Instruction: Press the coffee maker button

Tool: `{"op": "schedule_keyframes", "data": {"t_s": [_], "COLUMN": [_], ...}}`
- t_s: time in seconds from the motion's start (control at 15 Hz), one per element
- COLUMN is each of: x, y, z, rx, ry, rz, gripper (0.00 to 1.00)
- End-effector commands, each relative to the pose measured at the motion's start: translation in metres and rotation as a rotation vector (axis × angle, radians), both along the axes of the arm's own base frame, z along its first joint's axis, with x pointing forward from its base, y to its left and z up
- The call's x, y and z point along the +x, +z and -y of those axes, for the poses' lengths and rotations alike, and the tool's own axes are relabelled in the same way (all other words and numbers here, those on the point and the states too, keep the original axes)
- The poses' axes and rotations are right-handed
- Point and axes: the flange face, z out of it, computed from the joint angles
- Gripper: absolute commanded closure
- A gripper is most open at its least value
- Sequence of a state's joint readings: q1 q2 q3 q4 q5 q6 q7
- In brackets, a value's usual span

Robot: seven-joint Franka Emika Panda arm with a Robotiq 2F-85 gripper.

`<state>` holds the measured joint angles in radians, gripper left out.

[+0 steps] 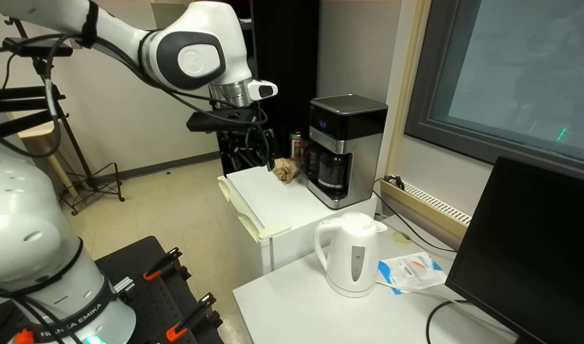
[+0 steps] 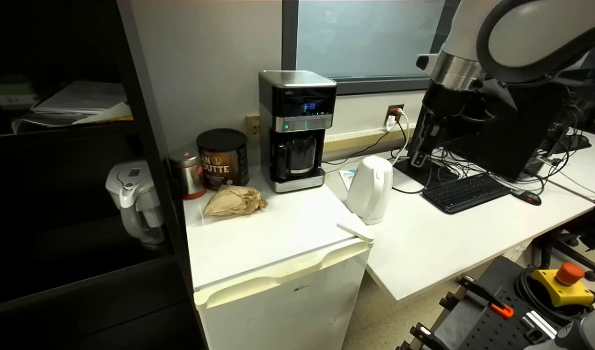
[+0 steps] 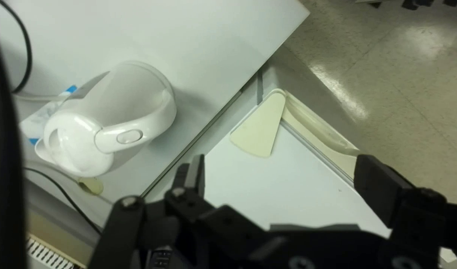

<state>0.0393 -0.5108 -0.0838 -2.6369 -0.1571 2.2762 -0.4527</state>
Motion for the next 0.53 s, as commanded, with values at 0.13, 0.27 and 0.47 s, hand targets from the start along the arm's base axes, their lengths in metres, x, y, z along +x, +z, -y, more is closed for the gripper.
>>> {"op": "schedule_keyframes", "data": {"t_s": [0.13, 0.27, 0.47], "x": [0.028, 0.038, 0.05], "y": [-0.026, -0.034, -0.044], "z": [-0.038, -0.048, -0.059], "rx": [-0.173, -0.226, -0.293], "ry": [0.172, 0.215, 0.263], "rz": [0.144, 0.192, 0.248], "gripper": [0.0, 0.0, 0.26]}}
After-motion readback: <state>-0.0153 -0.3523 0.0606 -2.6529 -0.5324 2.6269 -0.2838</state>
